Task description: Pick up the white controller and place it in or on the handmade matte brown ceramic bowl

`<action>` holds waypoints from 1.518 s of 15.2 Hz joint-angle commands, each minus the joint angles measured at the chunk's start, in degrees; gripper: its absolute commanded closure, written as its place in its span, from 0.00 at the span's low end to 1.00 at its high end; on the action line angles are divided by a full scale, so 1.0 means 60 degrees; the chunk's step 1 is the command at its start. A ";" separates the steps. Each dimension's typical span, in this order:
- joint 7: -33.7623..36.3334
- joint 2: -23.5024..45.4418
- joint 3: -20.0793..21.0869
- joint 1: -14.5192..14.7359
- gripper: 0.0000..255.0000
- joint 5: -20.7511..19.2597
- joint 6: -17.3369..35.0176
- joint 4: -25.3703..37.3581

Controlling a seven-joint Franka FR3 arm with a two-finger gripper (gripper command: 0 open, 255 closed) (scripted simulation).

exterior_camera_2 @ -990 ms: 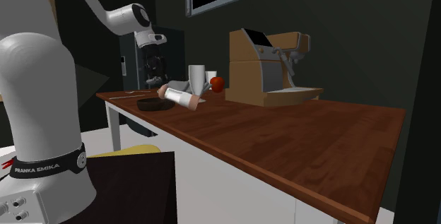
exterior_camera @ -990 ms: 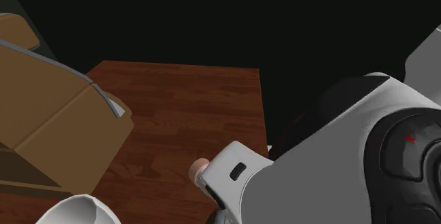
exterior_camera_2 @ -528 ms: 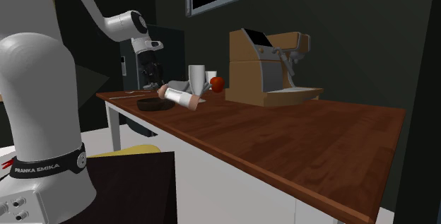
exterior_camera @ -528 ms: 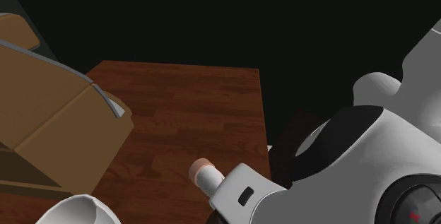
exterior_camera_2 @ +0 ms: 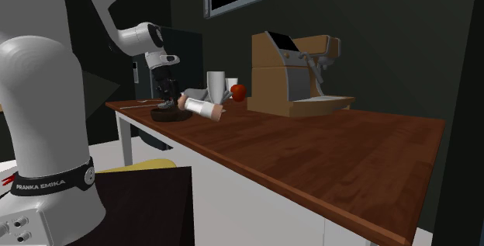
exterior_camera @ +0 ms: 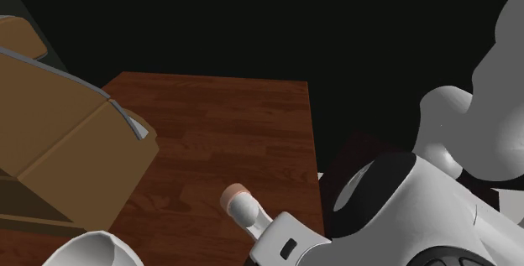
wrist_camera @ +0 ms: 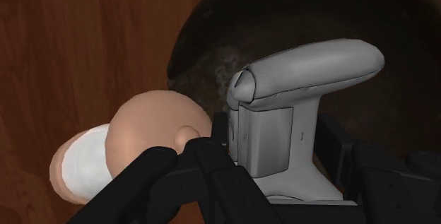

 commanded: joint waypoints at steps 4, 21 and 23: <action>0.0073 0.0055 0.0009 -0.0005 1.00 -0.0069 0.0065 -0.0043; -0.0582 -0.0780 0.0016 0.0224 0.00 0.0888 -0.0994 0.0516; -0.0581 -0.0779 0.0016 0.0224 0.00 0.0888 -0.0994 0.0516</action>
